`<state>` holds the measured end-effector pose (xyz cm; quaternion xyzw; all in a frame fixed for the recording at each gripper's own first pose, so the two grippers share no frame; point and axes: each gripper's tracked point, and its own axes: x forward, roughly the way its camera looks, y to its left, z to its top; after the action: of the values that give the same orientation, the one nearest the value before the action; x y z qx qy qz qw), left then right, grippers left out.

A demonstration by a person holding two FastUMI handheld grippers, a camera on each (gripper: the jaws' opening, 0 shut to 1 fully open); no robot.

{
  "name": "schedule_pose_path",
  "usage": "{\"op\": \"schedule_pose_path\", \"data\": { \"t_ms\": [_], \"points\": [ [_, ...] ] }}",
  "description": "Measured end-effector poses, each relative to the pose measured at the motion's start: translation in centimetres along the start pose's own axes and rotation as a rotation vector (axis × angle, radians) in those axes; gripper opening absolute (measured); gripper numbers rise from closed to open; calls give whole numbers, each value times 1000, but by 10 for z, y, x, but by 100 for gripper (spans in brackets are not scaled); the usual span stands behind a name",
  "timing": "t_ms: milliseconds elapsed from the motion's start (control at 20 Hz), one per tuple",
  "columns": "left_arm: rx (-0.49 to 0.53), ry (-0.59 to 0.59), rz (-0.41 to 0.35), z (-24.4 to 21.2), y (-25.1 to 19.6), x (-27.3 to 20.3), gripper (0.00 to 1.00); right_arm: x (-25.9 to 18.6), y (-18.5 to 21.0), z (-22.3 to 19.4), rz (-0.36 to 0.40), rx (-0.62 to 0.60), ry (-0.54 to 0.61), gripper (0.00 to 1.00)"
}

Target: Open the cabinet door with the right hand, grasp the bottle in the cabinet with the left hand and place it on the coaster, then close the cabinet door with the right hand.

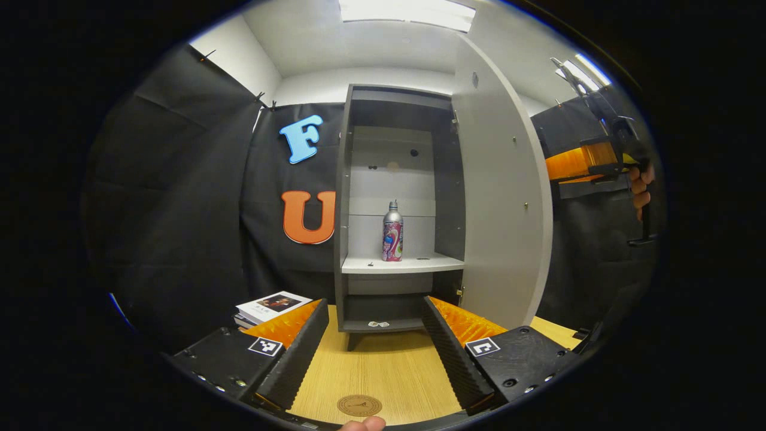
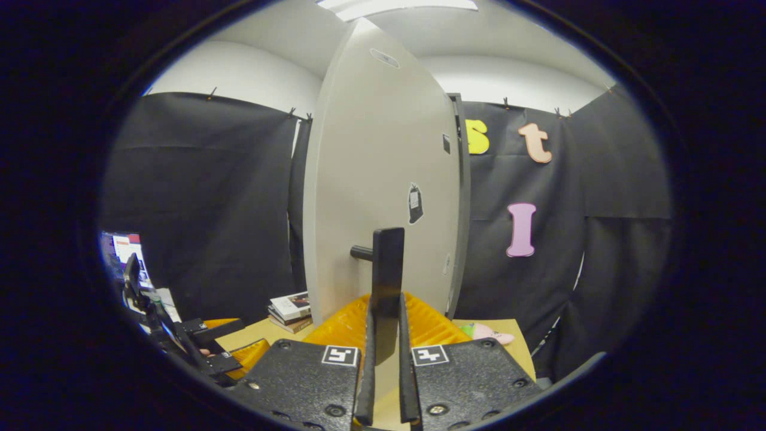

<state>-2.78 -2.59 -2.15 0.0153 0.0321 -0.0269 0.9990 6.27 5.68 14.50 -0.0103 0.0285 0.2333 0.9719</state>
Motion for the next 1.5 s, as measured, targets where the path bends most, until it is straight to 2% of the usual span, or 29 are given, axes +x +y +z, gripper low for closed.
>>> {"op": "schedule_pose_path", "data": {
  "t_ms": [300, 550, 950, 1100, 1250, 1500],
  "points": [
    [5, 1, -22, 0, -15, 2, 95, -11, -25, -2, -61, 0, -6, 11],
    [2, 1, -33, 0, -21, 3, 95, -16, -37, -3, -103, -16, -16, 10],
    [2, -3, -36, 2, -23, 5, 95, -25, -92, -2, -244, 10, -35, 5],
    [2, 4, -33, 0, -21, 7, 95, -25, -87, -6, -206, 56, -46, 4],
    [1, 3, -26, -1, -18, 9, 95, -27, -91, -6, -237, 19, -41, 4],
    [-5, 5, -24, -1, -16, 10, 95, -48, -87, -9, -250, 69, -36, 4]
  ]
}}
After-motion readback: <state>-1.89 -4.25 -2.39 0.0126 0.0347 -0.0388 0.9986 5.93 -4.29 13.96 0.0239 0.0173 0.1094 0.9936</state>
